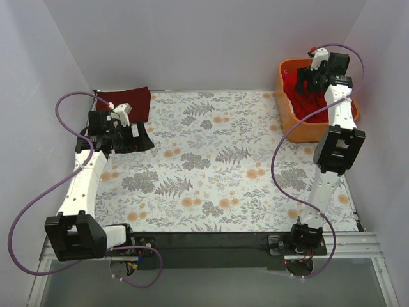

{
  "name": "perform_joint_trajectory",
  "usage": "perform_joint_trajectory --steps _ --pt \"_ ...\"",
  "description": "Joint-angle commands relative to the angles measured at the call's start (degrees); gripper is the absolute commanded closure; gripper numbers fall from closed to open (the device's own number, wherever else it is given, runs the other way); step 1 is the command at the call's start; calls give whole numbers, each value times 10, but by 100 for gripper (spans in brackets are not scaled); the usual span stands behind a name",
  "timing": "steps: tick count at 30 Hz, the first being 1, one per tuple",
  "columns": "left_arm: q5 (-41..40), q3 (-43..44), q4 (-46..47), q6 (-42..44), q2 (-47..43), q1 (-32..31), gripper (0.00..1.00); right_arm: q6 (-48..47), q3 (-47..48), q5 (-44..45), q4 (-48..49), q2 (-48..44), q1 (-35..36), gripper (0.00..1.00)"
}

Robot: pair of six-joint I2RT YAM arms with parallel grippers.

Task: Fold and stack the t-shirts
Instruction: Grab the tshirt from the pile

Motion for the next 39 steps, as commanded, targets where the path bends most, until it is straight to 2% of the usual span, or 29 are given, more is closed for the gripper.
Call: perform_joint_trajectory --steps 1,2,3,6,7,9,15,20,25,28,32,37,39 --pt "-11 1 11 8 5 0 9 1 -7 6 42 3 -1 14" --pt "-12 3 11 8 8 -1 9 -5 -13 6 41 2 -2 21" --pt "-11 6 10 9 10 -1 9 -7 -15 6 42 2 -1 39" --pt "-9 14 10 9 14 0 9 -14 -23 4 42 -13 -5 60" --pt "-7 16 7 9 15 -1 9 -14 -24 5 39 -17 -6 81" --pt "-4 22 9 8 14 -2 9 -14 -24 -3 31 -37 -10 99" --pt "7 34 10 1 -6 -1 9 -19 -50 -64 16 -172 -14 99" --pt "16 25 20 -13 -29 -1 9 -14 -26 -91 48 -283 -14 99" --pt "7 23 32 -27 -41 0 9 0 -32 -168 145 -371 -13 99" --pt "9 28 36 -35 -44 -1 9 52 -54 -212 243 -411 -13 99" --pt "5 32 40 -41 -51 0 9 158 -57 -237 390 -428 -6 99" --pt "-4 32 38 -42 -53 -1 9 254 65 -215 465 -379 42 99" --pt "-12 33 36 -42 -55 0 9 267 71 -207 493 -377 77 99"
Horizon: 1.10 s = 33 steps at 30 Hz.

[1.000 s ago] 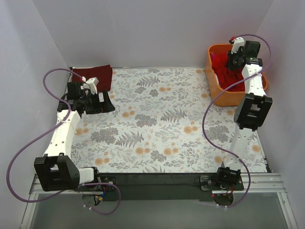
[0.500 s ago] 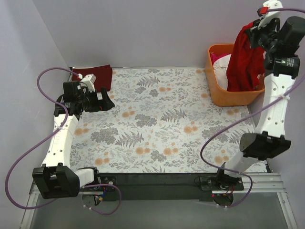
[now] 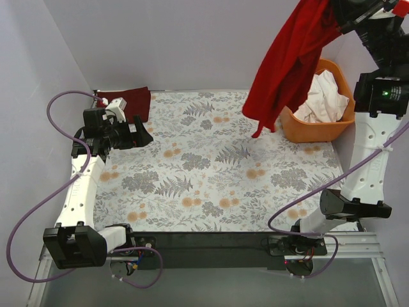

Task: Fold and stack the t-shirts
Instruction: Grab the tshirt from the pile, then move the tshirt to the center of the board

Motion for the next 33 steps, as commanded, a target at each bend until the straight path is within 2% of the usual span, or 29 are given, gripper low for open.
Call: perform_joint_trajectory --steps 1,4,5,7,8,10,11,12,15,16,18,19,21,23,29,33 --pt "-15 21 7 -6 -25 0 9 51 16 12 107 -1 52 99" --pt "-34 20 7 -6 -27 -1 8 29 -59 11 108 -49 115 99" --pt "-46 21 5 -4 -27 -1 9 32 -133 16 107 -64 136 99" --pt "-47 24 -2 5 -23 0 9 33 -213 12 103 -119 157 99" --pt "-42 30 -6 15 -17 0 9 38 -312 17 102 -139 166 99" --pt "-3 33 -25 33 -13 -1 9 49 -406 24 80 -193 174 99" --pt "8 33 -29 43 -13 0 8 52 -447 26 66 -207 173 93" --pt "22 31 -32 52 -14 0 9 43 -527 29 45 -220 173 65" --pt "82 16 -43 100 -21 -1 9 -58 -632 43 -70 -247 173 19" --pt "98 13 -49 116 -22 -1 9 -83 -645 56 -143 -247 172 17" --pt "153 3 -61 165 -24 -2 9 -136 -667 78 -192 -242 171 9" --pt "167 -11 -68 180 -26 -3 9 -148 -684 106 -214 -234 168 9" --pt "183 -32 -71 206 -25 -23 8 -172 -695 97 -278 -221 167 8" --pt "178 -60 -69 232 -18 -81 9 -174 -720 97 -312 -203 166 8" --pt "80 -106 11 226 51 -244 19 -178 -771 141 -325 -158 161 9" --pt "18 -102 66 211 115 -307 21 -188 -777 181 -364 -123 145 12"
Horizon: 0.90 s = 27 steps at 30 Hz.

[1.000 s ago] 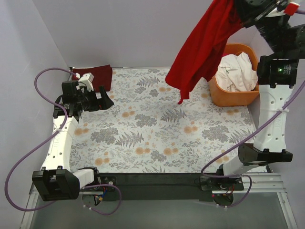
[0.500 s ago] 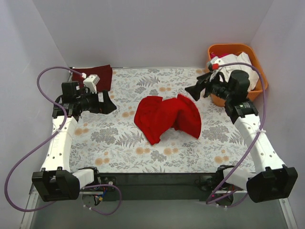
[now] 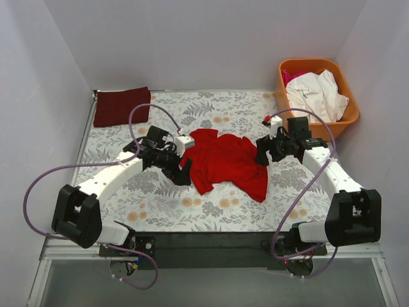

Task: Fold and stack the t-shirts
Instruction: Move the tshirt to the center of the board, then flatten the tshirt out

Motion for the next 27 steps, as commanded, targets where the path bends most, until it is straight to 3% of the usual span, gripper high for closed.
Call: perform_joint_trajectory --steps 1,13,18,19,20,22,23,27 --pt "-85 -1 70 4 32 -54 21 -21 -7 49 -33 15 -13 13" --pt "-223 -32 182 33 132 -211 17 -21 -32 47 -54 104 -38 26" --pt "-278 -40 225 37 165 -224 21 -15 -19 21 -63 152 -39 43" --pt "-281 -43 224 44 179 -224 29 -14 -16 18 -65 155 -39 46" --pt "-283 -45 210 51 184 -224 37 -15 -13 14 -67 160 -39 58" --pt "-287 -48 188 49 183 -216 60 -23 -7 7 -78 165 -42 68" --pt "-282 -51 163 45 176 -207 88 -36 -5 -4 -85 164 -45 77" --pt "-224 -51 76 59 94 -96 100 -88 -4 -15 -125 132 -47 99"
